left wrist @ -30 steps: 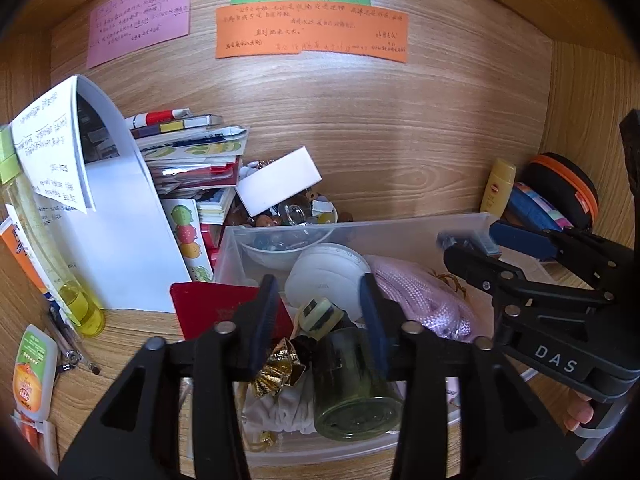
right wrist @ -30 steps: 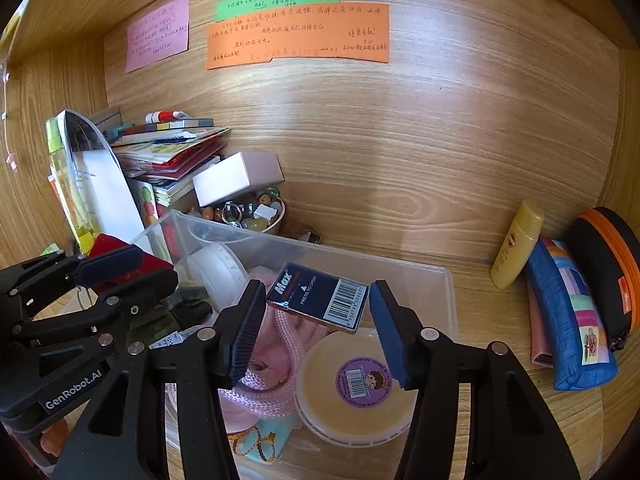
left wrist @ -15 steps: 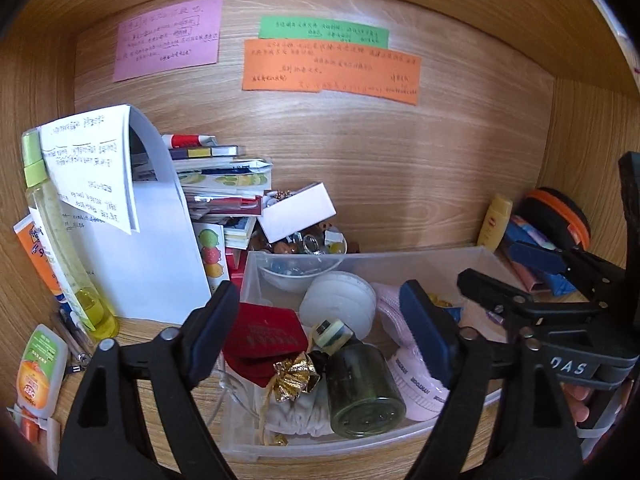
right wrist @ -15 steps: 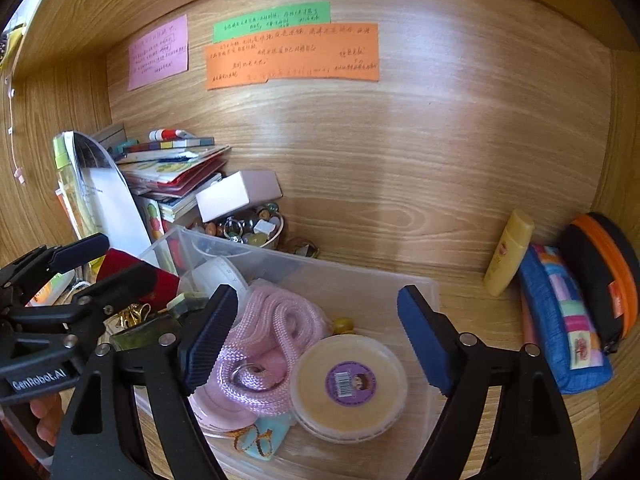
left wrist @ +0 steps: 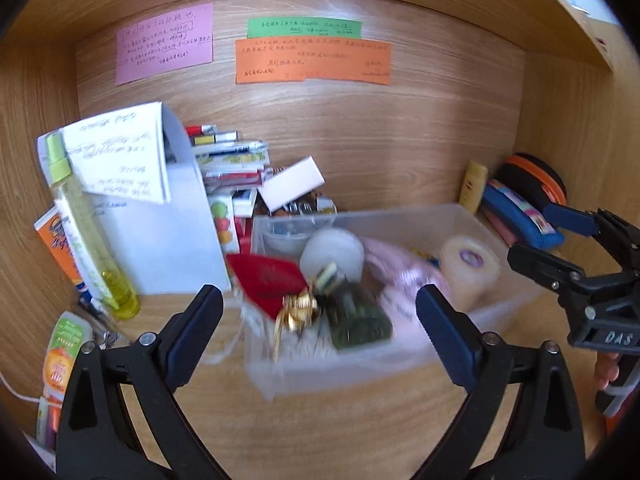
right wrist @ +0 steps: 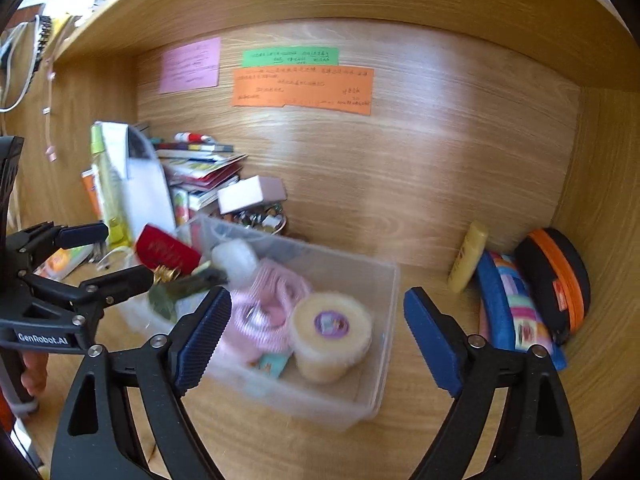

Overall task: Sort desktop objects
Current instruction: 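Withdraw both open tools from the box toward the desk items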

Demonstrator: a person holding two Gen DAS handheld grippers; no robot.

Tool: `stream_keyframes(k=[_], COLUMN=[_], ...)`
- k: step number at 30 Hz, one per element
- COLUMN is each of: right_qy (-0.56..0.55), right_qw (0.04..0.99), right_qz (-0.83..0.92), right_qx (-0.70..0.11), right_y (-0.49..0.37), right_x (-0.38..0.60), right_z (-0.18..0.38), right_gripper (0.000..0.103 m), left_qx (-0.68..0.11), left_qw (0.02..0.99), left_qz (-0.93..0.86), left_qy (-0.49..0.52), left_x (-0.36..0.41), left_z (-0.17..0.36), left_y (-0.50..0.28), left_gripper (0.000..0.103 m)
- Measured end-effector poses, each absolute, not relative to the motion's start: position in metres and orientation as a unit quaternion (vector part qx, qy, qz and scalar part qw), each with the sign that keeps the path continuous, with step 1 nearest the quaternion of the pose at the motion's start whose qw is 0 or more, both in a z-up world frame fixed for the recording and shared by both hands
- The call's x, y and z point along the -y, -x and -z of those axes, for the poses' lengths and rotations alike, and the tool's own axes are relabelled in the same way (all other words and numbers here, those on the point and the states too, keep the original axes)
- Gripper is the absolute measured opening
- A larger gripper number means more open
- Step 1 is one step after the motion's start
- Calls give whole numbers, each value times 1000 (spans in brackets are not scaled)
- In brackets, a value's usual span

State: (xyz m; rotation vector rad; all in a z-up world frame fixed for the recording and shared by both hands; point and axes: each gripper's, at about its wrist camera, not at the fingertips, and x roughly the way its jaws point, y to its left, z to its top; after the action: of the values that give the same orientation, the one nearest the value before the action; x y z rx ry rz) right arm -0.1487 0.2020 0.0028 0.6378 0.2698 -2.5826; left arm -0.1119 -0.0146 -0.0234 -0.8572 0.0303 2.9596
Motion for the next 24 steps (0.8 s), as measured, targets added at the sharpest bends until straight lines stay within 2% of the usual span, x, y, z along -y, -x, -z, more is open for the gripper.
stream_keyframes(k=[9, 24], right_qy=[-266, -327], right_qw=[271, 305], right_qz=[920, 883], right_qx=[-92, -146], right_y=[114, 77], right_x=[-213, -208], right_z=[23, 62], right_gripper=[90, 90], left_qx=[-31, -49], left_qw=[56, 100], left_qz=[-944, -910], left_qy=[324, 400], left_x=[26, 0], left_z=[54, 97], left_y=[55, 3], left_gripper=[99, 99])
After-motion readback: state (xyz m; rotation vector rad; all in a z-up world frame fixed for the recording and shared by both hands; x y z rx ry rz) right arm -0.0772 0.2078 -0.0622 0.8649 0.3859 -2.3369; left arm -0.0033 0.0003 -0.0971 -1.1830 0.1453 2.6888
